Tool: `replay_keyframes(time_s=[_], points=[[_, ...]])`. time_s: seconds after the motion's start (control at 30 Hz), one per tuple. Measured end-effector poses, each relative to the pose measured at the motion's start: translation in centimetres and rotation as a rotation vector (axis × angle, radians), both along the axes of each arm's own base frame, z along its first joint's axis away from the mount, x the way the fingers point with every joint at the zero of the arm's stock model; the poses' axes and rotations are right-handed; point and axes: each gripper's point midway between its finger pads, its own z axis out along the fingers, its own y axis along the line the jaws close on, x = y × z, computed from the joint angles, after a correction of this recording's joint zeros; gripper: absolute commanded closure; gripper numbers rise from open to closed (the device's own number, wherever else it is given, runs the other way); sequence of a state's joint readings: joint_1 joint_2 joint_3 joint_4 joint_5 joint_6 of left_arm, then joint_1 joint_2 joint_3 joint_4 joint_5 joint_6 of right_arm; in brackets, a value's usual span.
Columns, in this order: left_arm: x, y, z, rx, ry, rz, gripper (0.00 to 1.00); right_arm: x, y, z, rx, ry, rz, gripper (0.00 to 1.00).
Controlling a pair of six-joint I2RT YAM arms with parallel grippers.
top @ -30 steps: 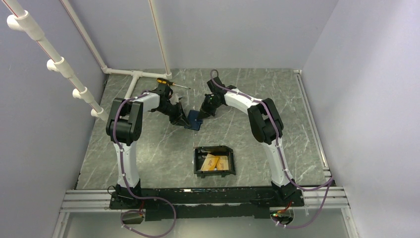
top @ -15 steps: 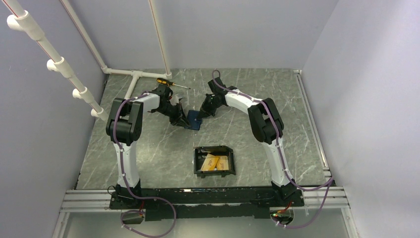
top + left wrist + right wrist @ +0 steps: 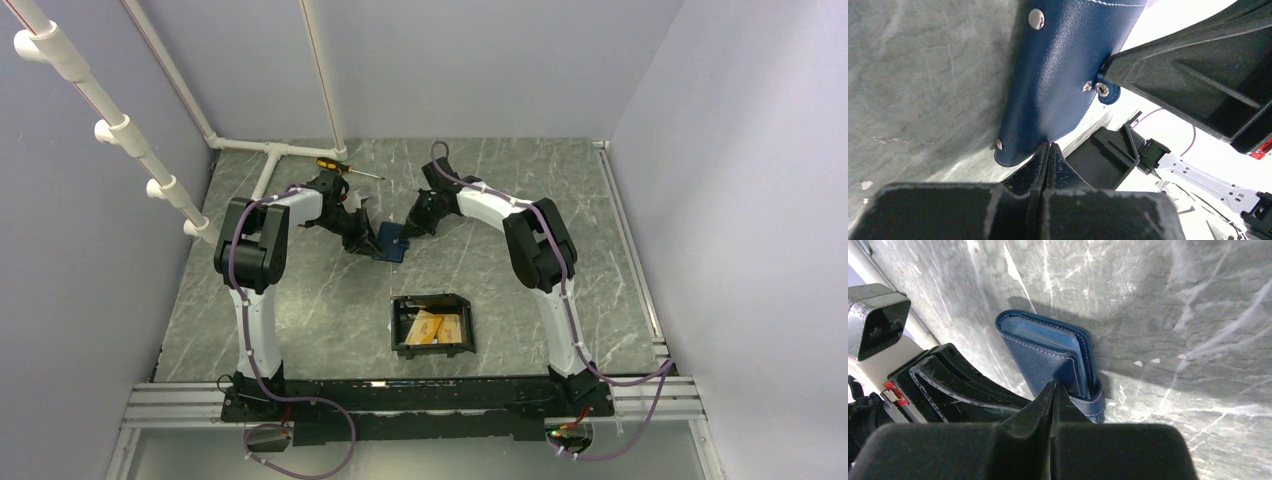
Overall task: Put the credit cards into the card holder
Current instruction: Close the card holder at the center of the board.
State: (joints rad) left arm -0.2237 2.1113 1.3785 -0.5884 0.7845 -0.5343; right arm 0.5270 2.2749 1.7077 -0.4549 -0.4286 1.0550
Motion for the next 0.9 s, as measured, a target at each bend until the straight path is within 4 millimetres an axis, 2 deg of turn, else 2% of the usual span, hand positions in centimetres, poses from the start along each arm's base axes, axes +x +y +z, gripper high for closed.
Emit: replay_keyframes(time_s=[0.37,0.63,0.9], points=[[0.0,0.0,0.0,-0.001,0.000,0.000,1.00,1.3,-0.7,0.3,-0.064,-0.066,-0.015,1.00],[-0.1,0.0,0.0,0.000,0.005,0.000,1.00,1.3,0.4,0.2,-0.120,-0.113,0.018,1.00],[-0.2,0.0,0.0,-0.002,0.008,-0.001,1.00,1.3,0.7,0.1,-0.132,-0.158,0.064,1.00]])
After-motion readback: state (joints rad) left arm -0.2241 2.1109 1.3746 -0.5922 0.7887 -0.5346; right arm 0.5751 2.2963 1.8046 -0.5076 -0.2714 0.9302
